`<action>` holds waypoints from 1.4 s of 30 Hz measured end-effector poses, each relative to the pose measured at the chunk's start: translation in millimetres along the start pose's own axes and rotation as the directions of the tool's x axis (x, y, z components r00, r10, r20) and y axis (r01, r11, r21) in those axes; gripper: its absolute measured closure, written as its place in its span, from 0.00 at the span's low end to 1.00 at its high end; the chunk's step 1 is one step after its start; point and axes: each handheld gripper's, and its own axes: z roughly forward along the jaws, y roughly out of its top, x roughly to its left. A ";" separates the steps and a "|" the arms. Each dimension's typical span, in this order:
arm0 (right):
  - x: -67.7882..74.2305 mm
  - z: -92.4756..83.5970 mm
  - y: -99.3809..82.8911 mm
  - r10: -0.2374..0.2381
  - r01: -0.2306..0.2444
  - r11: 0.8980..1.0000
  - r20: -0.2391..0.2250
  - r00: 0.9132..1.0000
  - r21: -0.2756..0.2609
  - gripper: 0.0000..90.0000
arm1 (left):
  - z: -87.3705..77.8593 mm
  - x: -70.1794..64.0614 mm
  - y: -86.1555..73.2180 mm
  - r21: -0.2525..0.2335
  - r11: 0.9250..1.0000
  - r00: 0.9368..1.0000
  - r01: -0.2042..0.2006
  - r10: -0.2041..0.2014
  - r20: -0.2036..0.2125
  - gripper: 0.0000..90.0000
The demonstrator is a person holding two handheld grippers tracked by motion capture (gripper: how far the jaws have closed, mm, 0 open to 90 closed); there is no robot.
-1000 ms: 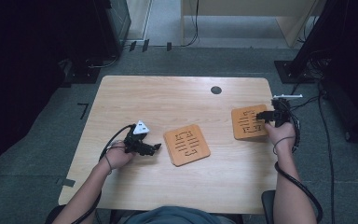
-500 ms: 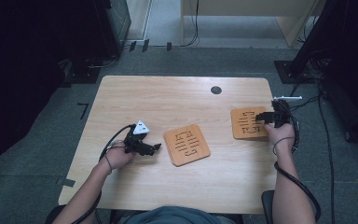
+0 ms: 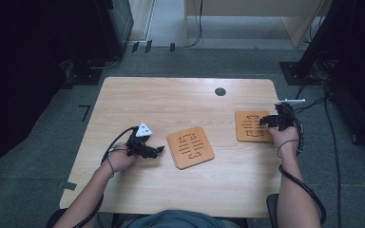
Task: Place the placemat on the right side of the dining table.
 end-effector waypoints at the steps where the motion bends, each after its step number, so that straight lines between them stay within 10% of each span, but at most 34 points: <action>1: 0.0 0.2 -0.1 -0.010 0.010 1.000 0.001 1.000 -0.006 0.52 | 0.0 0.0 0.0 0.000 1.000 1.000 0.000 0.000 0.000 0.11; 42: 42.8 3.3 -9.9 -0.195 0.195 0.981 -0.041 0.980 -0.002 0.41 | 0.0 0.1 0.0 0.000 1.000 1.000 -0.001 0.001 0.000 0.11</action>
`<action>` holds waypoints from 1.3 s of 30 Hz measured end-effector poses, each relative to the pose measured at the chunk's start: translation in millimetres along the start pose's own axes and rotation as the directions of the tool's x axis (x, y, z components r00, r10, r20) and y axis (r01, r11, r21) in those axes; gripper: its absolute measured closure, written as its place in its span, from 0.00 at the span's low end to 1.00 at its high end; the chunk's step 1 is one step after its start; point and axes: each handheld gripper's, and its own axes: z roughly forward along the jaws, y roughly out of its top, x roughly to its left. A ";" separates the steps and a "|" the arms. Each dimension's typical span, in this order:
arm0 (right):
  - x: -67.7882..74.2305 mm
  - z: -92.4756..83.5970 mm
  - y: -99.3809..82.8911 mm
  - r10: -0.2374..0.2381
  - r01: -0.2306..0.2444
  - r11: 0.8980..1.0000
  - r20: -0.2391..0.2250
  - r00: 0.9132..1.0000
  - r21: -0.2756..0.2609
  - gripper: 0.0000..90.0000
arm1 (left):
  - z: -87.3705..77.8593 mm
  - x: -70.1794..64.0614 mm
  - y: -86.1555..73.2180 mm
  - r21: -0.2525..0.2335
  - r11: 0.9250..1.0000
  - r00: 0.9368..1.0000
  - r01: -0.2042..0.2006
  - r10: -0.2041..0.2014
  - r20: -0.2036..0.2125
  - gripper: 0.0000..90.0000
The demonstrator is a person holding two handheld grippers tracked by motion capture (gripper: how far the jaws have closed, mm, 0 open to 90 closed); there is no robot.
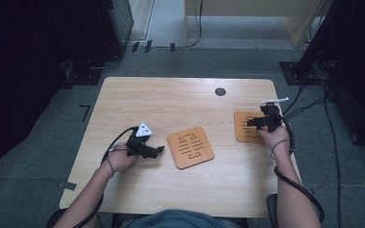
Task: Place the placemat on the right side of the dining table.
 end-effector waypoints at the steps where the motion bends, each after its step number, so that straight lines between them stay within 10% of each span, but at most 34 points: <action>1: 1.1 0.0 -0.1 0.002 -0.002 1.000 0.000 1.000 0.003 0.41 | 0.0 0.0 0.0 0.000 1.000 1.000 0.000 0.000 0.000 0.11; 16: 14.9 2.8 -0.2 -0.043 0.043 0.999 -0.048 0.998 0.014 0.23 | 0.0 0.0 0.0 0.000 1.000 1.000 0.001 -0.001 0.000 0.11; 39: 44.9 8.1 -4.3 -0.148 0.151 0.988 -0.083 0.985 0.029 0.23 | 0.0 -0.1 0.0 0.000 1.000 1.000 0.001 -0.001 0.000 0.11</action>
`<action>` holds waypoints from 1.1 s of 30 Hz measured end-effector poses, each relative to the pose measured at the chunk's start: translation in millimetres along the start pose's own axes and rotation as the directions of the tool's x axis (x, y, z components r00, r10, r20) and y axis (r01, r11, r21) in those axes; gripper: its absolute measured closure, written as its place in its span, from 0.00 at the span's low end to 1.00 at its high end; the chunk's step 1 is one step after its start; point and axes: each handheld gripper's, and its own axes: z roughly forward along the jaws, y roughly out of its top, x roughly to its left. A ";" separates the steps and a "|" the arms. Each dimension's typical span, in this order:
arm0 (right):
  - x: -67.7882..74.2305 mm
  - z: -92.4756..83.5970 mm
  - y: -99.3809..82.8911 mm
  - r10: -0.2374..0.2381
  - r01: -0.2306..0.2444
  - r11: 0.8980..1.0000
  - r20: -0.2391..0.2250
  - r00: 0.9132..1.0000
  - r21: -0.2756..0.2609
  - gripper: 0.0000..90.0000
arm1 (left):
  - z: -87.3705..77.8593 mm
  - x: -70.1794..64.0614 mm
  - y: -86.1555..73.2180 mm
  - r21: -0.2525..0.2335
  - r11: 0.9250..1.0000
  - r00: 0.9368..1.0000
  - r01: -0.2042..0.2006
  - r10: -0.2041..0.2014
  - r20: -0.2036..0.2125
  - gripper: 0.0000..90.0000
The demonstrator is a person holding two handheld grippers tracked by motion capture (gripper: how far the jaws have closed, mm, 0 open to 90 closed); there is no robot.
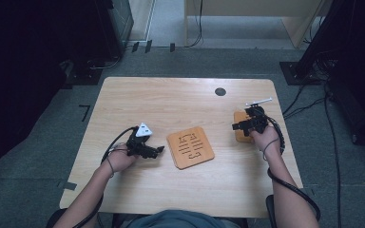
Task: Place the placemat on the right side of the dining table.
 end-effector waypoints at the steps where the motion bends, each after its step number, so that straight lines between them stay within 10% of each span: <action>1: 1.5 0.3 0.0 -0.004 0.004 1.000 0.000 1.000 0.001 0.23 | 0.0 0.0 0.0 0.000 1.000 1.000 0.000 0.000 0.000 0.11; 33: 43.5 10.4 -3.9 -0.120 0.122 0.992 -0.047 0.992 0.028 0.23 | 1.6 0.4 1.3 -0.002 1.000 1.000 -0.002 0.002 0.004 0.11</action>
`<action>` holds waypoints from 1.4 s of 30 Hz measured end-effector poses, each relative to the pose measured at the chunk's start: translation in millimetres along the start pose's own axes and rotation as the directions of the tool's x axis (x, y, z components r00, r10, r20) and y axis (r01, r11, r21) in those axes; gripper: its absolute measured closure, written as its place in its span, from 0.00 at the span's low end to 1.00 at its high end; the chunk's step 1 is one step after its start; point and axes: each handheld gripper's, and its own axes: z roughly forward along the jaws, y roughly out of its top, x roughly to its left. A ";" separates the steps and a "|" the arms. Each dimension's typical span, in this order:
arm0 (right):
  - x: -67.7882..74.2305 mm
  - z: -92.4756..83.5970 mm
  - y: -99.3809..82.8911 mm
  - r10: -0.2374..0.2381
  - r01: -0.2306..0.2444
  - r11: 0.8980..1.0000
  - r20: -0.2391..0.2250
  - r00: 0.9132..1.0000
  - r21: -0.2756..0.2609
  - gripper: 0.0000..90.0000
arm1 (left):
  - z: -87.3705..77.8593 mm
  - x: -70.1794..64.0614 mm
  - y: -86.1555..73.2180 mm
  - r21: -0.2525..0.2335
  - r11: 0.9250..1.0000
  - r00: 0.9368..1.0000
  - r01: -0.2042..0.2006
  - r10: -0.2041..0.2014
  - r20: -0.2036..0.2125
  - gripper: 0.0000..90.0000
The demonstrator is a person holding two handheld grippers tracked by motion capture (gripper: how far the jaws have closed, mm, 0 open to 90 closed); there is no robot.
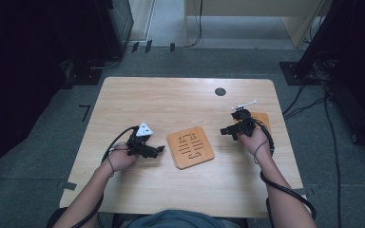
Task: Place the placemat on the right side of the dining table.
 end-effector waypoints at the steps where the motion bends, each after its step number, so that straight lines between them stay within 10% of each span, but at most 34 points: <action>1: 1.8 0.8 0.0 -0.007 0.007 1.000 -0.003 1.000 0.000 0.23 | 0.0 0.0 0.0 0.000 1.000 1.000 0.000 0.000 0.000 0.11; 28: 45.7 17.7 0.2 -0.107 0.108 0.994 -0.073 0.992 0.018 0.23 | 0.1 0.0 0.3 0.001 1.000 1.000 0.000 0.000 0.000 0.11; 42: 65.6 26.7 -5.2 -0.209 0.209 0.978 -0.026 0.978 -0.009 0.08 | 0.1 0.1 0.3 0.002 1.000 1.000 -0.002 0.002 0.000 0.11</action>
